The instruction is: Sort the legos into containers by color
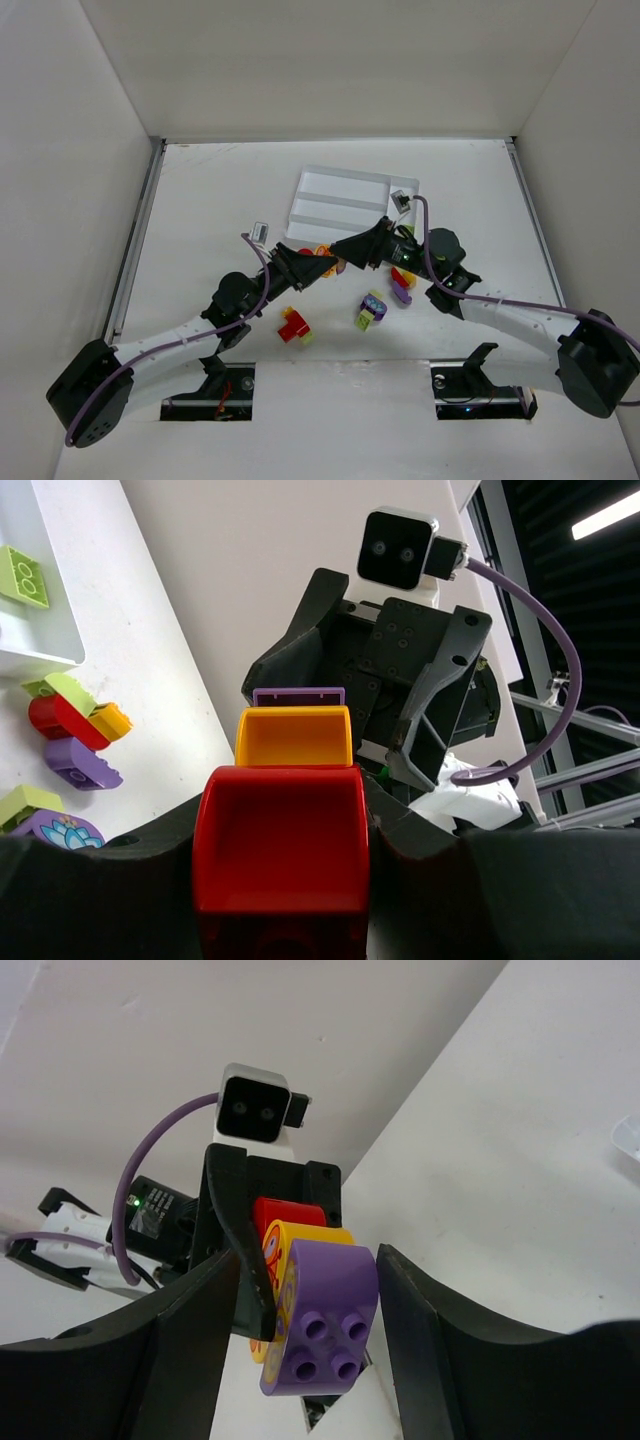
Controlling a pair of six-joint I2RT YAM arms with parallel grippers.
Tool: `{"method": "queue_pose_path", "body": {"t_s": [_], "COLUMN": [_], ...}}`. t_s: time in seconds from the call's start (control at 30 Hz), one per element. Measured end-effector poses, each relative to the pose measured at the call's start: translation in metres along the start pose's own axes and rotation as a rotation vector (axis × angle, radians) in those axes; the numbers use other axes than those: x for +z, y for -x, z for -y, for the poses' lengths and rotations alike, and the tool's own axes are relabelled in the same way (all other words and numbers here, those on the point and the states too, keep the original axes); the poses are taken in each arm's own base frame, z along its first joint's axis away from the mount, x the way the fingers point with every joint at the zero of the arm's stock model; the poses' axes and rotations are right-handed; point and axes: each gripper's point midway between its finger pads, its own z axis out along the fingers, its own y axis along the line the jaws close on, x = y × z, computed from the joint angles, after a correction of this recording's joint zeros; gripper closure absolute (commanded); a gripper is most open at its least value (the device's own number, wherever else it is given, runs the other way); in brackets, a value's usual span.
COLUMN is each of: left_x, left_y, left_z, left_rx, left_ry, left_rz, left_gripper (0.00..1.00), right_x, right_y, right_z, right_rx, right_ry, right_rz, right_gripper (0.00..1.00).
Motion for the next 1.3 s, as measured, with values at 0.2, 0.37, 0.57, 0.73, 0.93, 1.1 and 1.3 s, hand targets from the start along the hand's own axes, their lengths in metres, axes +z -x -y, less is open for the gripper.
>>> {"method": "queue_pose_path", "body": {"t_s": [0.2,0.37,0.57,0.73,0.93,1.1,1.3], "left_x": [-0.001,-0.001,-0.002,-0.003,-0.007,-0.01,-0.013], "left_y": [0.001,0.0,0.001,-0.001,0.001,0.013,0.032], "left_z": [0.004,0.003,0.006,0.002,0.003,0.001,-0.019], "left_rx": [0.002,0.002,0.006,0.017,0.024,0.041,0.072], "left_ry": [-0.013,-0.009,-0.017,-0.01,-0.018,-0.008,0.074], "left_rz": [0.002,0.0,-0.001,-0.006,0.002,0.038,0.101], "left_gripper": [0.89,0.89,0.89,0.88,0.88,0.88,0.88], "right_x": [-0.003,-0.005,-0.006,-0.012,-0.017,-0.014,0.008], "right_y": [0.002,0.0,0.004,0.004,0.034,0.042,0.089], "right_z": [0.003,0.006,0.006,0.011,0.028,0.056,0.132], "right_rx": [0.012,0.029,0.046,0.081,0.082,0.097,0.103], "right_ry": [0.002,0.002,0.014,0.019,-0.021,-0.083,-0.295], "right_rz": [0.015,0.015,0.029,0.026,0.118,0.138,0.212], "right_gripper": [0.48,0.54,0.62,0.66,0.66,0.66,0.66]}}
